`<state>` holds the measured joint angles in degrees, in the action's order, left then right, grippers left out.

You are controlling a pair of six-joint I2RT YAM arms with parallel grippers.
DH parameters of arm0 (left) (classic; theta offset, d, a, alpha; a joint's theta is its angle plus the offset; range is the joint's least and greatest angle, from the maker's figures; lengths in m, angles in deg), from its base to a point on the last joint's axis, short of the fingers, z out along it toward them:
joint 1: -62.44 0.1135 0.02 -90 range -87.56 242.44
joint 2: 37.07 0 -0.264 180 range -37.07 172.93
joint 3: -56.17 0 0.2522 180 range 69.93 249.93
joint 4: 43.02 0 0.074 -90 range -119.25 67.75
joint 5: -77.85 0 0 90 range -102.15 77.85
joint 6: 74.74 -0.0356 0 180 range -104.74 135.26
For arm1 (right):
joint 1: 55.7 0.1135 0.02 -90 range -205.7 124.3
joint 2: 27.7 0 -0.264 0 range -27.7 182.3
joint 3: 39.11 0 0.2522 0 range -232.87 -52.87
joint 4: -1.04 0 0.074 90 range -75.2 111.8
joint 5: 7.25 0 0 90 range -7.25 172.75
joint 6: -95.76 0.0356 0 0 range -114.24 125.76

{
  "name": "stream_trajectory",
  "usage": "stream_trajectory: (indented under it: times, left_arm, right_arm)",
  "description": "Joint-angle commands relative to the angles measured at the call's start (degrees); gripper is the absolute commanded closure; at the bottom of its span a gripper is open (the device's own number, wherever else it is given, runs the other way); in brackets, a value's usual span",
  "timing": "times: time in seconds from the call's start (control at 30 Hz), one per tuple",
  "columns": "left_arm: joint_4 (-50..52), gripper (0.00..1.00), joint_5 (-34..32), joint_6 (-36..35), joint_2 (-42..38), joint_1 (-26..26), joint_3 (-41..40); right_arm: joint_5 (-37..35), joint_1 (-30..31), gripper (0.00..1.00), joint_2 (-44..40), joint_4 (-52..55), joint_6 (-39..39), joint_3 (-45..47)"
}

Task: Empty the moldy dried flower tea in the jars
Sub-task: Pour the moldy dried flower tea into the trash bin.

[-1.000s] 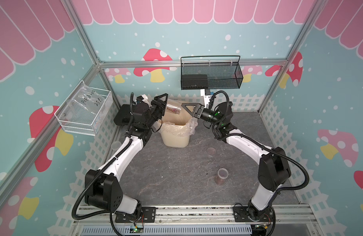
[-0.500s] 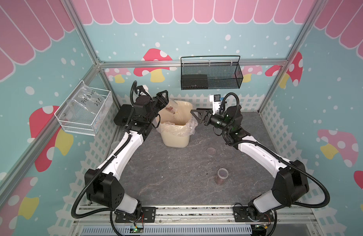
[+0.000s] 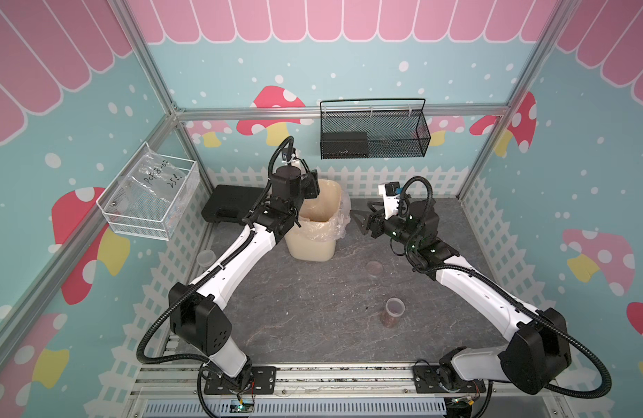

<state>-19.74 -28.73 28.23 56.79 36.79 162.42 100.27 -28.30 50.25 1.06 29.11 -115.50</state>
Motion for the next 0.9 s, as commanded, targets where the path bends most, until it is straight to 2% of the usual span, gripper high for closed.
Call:
stream_trajectory:
  times: [0.0,0.03,0.07,0.13,0.17,0.2,0.23,0.27,0.3,0.33,0.4,0.43,0.5,0.53,0.6,0.63,0.7,0.73,0.77,0.8,0.83,0.87]
  left_arm:
    - [3.8,1.00,2.8,3.2,1.3,0.8,2.6]
    - [3.8,1.00,6.0,5.6,1.5,1.9,2.3]
    - [3.8,1.00,5.7,4.3,1.5,1.8,2.3]
    - [3.6,1.00,0.3,-0.8,1.4,-0.3,2.3]
    - [3.8,1.00,1.4,1.7,1.2,0.3,2.1]
    - [3.6,1.00,5.9,6.3,0.8,1.8,1.6]
    - [3.2,1.00,8.3,7.6,0.6,3.8,1.3]
    - [3.2,1.00,6.9,4.3,0.3,2.7,1.7]
    - [3.2,1.00,2.3,-1.0,0.1,0.0,2.0]
    - [3.3,1.00,-0.3,-2.9,0.1,-1.3,2.5]
    - [4.3,1.00,6.5,4.2,0.1,1.4,2.9]
    - [4.5,1.00,7.4,3.7,0.1,1.5,3.2]
    - [3.8,1.00,-1.0,-5.1,-0.1,-2.5,3.5]
    - [4.1,1.00,-1.2,-3.7,-0.1,-2.2,3.6]
    - [4.7,1.00,10.0,7.1,-0.1,3.0,3.2]
    - [4.9,1.00,9.8,5.9,-0.2,3.2,3.3]
    - [4.4,1.00,0.1,-2.9,-0.4,-1.2,3.2]
    - [5.2,1.00,1.7,-0.2,-0.5,-0.4,3.5]
    - [5.4,1.00,9.0,6.7,-0.5,2.7,3.1]
    - [4.6,1.00,13.9,10.6,-0.4,5.4,2.4]
    - [4.6,1.00,12.6,8.4,-0.7,4.9,2.4]
    - [4.3,1.00,6.9,2.5,-1.1,2.6,2.3]
  right_arm:
    - [-0.2,-0.1,0.19,-0.6,0.4,-2.2,0.3]
    - [0.1,-0.1,0.19,-0.5,0.4,-2.2,0.1]
    - [0.3,-0.1,0.19,-0.5,0.3,-2.2,0.1]
    - [0.5,-0.1,0.19,-0.3,0.3,-2.3,0.0]
    - [0.5,-0.1,0.19,-0.2,0.2,-2.4,0.0]
    - [0.3,-0.1,0.19,0.0,0.3,-2.6,0.0]
    - [0.2,-0.1,0.19,0.0,0.4,-2.6,0.0]
    - [0.1,-0.1,0.19,0.0,0.3,-2.4,0.0]
    - [0.4,-0.1,0.19,0.1,0.2,-2.0,0.0]
    - [0.8,-0.2,0.19,0.2,0.0,-1.6,0.0]
    - [1.7,-0.2,0.19,0.4,-0.6,-0.9,0.0]
    - [1.8,-0.2,0.19,0.6,-0.7,-0.7,0.0]
    - [1.7,-0.2,0.19,0.8,-0.7,-0.5,0.0]
    - [1.7,-0.2,0.19,0.8,-0.8,-0.3,0.1]
    - [2.7,-0.2,0.19,0.7,-1.5,0.6,0.5]
    - [3.6,-0.3,0.19,0.6,-2.2,1.2,0.9]
    - [4.3,-0.3,0.19,0.6,-3.2,1.7,1.5]
    - [4.3,-0.3,0.19,0.7,-3.2,1.7,1.5]
    - [4.0,-0.4,0.19,0.7,-3.2,1.8,1.5]
    - [4.0,-0.4,0.19,0.7,-3.2,1.8,1.6]
    - [4.0,-0.4,0.19,0.7,-3.2,1.9,1.5]
    - [4.2,-0.4,0.19,0.7,-3.4,2.0,1.5]
